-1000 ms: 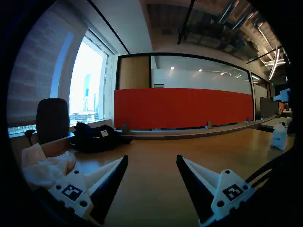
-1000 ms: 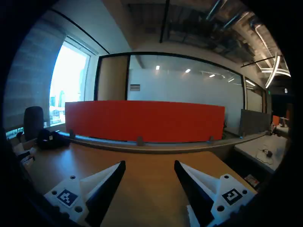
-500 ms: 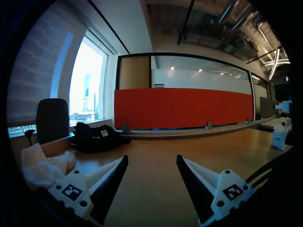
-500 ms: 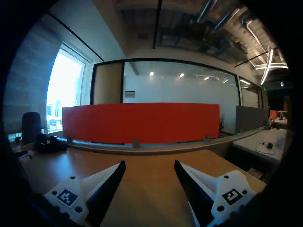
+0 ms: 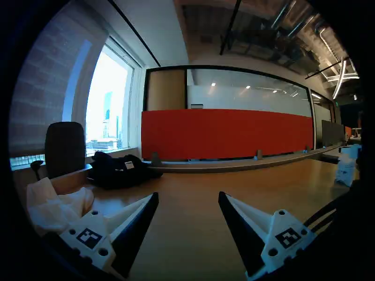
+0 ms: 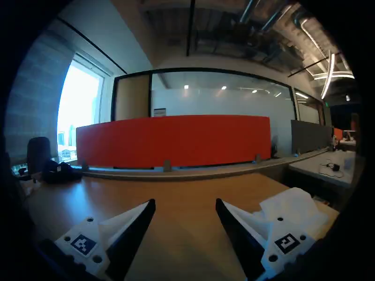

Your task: Fold towel

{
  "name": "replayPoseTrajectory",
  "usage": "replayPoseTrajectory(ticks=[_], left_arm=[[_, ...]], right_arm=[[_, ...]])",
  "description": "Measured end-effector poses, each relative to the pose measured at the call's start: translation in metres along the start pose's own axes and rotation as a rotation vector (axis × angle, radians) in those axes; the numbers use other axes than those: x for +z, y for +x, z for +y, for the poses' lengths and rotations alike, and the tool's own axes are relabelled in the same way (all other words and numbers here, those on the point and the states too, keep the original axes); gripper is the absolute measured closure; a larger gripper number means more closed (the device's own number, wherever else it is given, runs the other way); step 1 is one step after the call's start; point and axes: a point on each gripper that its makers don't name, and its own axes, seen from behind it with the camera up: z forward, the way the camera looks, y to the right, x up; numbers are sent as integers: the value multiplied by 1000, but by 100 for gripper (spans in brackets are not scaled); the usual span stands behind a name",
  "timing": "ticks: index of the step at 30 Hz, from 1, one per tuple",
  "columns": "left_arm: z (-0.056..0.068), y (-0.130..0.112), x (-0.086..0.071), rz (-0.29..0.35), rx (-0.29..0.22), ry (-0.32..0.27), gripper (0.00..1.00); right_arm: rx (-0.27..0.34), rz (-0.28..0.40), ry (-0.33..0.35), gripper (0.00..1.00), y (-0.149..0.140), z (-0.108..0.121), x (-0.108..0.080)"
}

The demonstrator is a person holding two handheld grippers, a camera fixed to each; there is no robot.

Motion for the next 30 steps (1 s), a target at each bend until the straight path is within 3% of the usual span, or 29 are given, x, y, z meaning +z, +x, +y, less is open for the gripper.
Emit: replayPoseTrajectory(ticks=[18, 30], left_arm=[[1, 0, 0, 0, 0, 0, 6], [0, 0, 0, 0, 0, 0, 6]], right_arm=[[13, 2, 17, 1, -24, -2, 2], [8, 31, 12, 1, -21, -2, -3]])
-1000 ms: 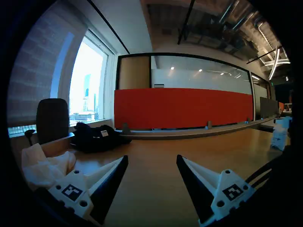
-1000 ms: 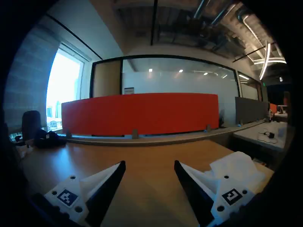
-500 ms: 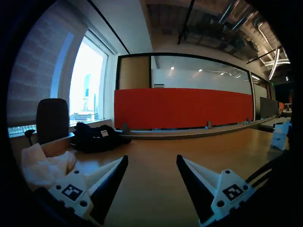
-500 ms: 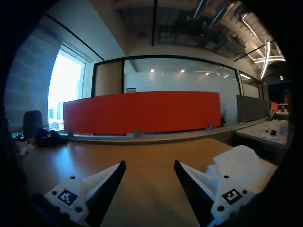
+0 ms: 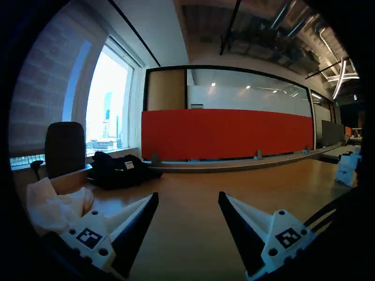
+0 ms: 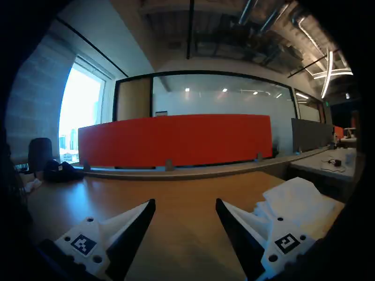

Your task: Fold towel

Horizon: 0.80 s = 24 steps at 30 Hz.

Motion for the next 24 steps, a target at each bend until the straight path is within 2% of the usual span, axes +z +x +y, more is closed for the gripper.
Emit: replayPoseTrajectory(ticks=[9, 18, 24], left_arm=[[0, 0, 0, 0, 0, 0, 6], [0, 0, 0, 0, 0, 0, 6], [0, -1, 0, 0, 0, 0, 6]], right_arm=[[-12, 8, 2, 1, 1, -2, -1], [-52, 6, -3, 1, -2, -6, -1], [-48, 5, -1, 1, -2, -7, -1]])
